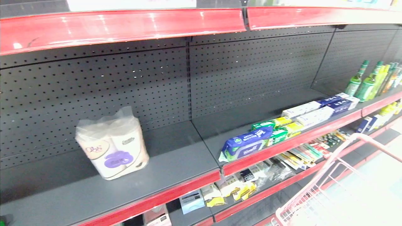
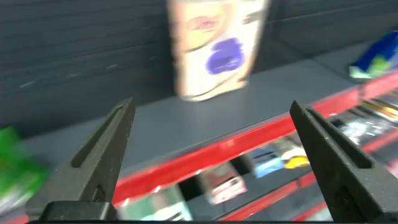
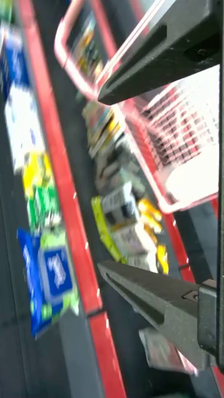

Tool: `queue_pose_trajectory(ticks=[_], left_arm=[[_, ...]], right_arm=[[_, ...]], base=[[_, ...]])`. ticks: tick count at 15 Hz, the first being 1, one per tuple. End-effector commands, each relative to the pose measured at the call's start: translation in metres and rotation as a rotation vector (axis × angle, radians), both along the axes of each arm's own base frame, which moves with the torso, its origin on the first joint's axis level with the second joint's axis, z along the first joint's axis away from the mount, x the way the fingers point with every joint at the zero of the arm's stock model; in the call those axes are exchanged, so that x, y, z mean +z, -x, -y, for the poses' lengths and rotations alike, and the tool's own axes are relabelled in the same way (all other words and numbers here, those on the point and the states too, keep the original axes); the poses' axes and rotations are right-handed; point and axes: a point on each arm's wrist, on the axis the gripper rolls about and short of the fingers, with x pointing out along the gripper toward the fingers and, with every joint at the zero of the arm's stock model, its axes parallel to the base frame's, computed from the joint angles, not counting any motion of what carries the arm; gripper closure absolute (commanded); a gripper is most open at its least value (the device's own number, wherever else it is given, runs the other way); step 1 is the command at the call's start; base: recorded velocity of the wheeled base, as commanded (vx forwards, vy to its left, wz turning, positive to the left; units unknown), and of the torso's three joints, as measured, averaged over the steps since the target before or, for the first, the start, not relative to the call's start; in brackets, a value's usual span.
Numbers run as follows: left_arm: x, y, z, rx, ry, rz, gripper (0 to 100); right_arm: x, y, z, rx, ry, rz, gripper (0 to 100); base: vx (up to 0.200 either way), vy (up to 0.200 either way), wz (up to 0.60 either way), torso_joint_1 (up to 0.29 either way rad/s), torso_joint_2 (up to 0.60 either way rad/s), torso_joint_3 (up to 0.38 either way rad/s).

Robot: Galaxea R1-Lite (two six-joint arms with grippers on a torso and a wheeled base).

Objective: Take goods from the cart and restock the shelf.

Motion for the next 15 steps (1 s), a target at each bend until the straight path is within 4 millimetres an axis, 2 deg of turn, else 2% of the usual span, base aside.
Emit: queue_pose_trajectory(ticks=[1, 12, 15], left_arm=[[0.0000, -0.0001, 0.0000, 0.000, 0.000, -0.001, 0], [0.0000, -0.0001, 0.0000, 0.000, 0.000, -0.001, 0], [0.0000, -0.0001, 0.0000, 0.000, 0.000, -0.001, 0]], right_arm=[[0.0001, -0.0001, 0.0000, 0.001, 0.000, -0.001, 0], [0.0001, -0.0001, 0.0000, 0.001, 0.000, -0.001, 0], [0.0001, -0.0001, 0.0000, 0.001, 0.001, -0.001, 0]], base=[[0.000, 0.000, -0.60, 0.012, 0.00, -0.002], [0.000, 0.000, -0.60, 0.002, 0.00, 0.003], [0.000, 0.000, 0.00, 0.000, 0.00, 0.000]])
